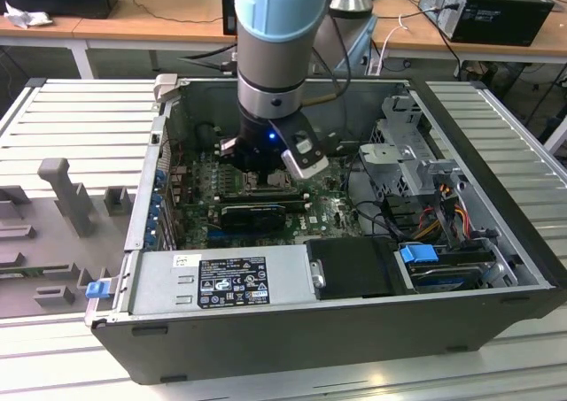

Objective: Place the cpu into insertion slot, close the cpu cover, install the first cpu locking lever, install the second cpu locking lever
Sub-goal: 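Install the second cpu locking lever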

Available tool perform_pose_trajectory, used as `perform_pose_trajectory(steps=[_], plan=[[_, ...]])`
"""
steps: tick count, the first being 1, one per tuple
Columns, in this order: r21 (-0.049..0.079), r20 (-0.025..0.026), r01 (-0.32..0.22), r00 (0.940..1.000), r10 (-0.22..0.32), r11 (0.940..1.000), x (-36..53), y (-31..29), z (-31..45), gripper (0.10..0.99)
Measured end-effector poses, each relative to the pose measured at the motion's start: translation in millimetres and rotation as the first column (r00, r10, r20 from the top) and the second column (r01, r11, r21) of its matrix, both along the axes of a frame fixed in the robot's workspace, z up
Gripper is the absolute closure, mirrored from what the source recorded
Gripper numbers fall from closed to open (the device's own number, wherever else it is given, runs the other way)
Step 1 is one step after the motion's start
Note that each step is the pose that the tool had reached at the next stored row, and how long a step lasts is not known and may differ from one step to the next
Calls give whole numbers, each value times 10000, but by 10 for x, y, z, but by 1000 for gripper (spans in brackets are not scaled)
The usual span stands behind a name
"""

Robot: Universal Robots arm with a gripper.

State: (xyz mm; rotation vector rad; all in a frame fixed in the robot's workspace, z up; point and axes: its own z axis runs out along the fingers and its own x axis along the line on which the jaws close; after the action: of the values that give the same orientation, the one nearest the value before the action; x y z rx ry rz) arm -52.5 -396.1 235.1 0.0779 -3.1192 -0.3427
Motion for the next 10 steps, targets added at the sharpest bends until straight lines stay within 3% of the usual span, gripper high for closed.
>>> perform_pose_trajectory(steps=[2,6,10], plan=[[37,1,-7,10000,7,10000,-48,-1,-36,980],[49,0,-21,10000,21,10000,-59,-1,-147,980],[76,0,-21,10000,21,10000,-59,-1,-166,980]])
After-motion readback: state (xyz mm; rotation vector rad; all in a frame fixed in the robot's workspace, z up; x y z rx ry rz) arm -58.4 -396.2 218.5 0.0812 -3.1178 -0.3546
